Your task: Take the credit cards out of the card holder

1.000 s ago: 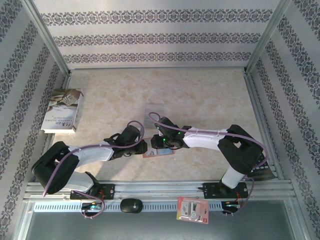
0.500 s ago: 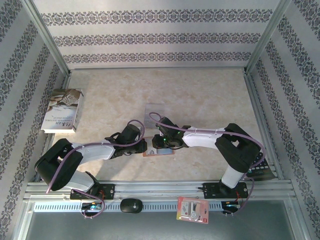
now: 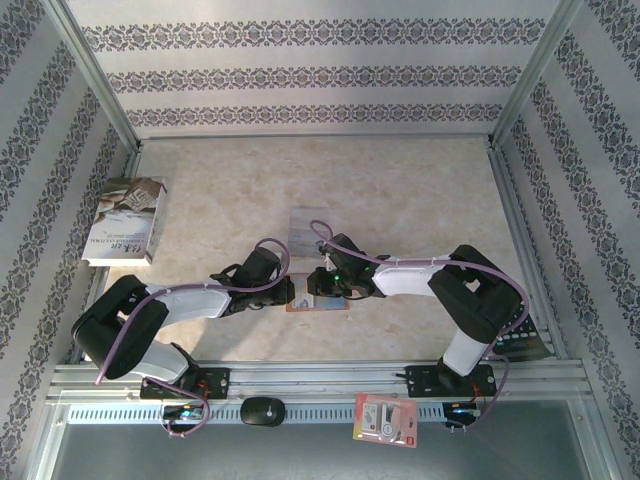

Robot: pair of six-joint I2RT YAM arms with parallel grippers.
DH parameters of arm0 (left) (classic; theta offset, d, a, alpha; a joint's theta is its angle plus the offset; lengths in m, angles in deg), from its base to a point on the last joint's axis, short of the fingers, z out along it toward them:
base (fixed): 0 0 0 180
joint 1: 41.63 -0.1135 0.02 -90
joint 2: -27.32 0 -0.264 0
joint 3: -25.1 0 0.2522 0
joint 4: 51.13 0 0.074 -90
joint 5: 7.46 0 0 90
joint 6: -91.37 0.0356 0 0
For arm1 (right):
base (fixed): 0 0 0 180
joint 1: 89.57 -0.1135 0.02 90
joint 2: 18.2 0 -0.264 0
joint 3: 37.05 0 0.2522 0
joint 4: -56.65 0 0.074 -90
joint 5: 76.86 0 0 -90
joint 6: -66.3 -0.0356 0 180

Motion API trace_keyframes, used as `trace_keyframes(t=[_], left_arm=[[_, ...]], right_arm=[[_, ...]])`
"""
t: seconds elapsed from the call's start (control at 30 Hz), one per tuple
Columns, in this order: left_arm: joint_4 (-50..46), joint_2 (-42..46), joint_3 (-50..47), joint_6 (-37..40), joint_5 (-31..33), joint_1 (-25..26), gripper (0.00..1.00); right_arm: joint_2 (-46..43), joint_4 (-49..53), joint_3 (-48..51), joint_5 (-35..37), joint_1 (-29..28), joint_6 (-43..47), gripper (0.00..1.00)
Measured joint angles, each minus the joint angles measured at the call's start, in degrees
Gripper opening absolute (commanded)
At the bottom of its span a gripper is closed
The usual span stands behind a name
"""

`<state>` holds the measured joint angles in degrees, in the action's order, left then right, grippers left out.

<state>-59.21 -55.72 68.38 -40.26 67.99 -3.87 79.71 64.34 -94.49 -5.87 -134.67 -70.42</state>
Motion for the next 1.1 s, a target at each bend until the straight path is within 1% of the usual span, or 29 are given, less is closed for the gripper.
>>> trace_keyframes(t=[0.1, 0.27, 0.43, 0.67, 0.87, 1.1], left_arm=[[0.0, 0.0, 0.0, 0.0, 0.0, 0.0, 0.08], [0.5, -0.2, 0.0, 0.0, 0.0, 0.0, 0.07], [0.9, -0.4, 0.0, 0.0, 0.0, 0.0, 0.07], [0.9, -0.4, 0.0, 0.0, 0.0, 0.0, 0.06], [1.2, -0.4, -0.3, 0.0, -0.5, 0.0, 0.06], [1.7, -0.4, -0.7, 0.0, -1.3, -0.3, 0.05]], right_arm=[[-0.4, -1.8, 1.1, -0.2, 0.0, -1.0, 0.21], [-0.5, -4.4, 2.5, -0.9, 0.4, -2.6, 0.15], [-0.6, -5.7, 3.1, -1.3, 0.8, -3.5, 0.12], [-1.7, -6.8, 4.1, -1.5, 1.1, -4.5, 0.0], [-3.9, -5.8, 5.3, -1.2, 1.1, -4.4, 0.0], [-6.5, -1.7, 5.9, 0.8, 1.5, -3.9, 0.0]])
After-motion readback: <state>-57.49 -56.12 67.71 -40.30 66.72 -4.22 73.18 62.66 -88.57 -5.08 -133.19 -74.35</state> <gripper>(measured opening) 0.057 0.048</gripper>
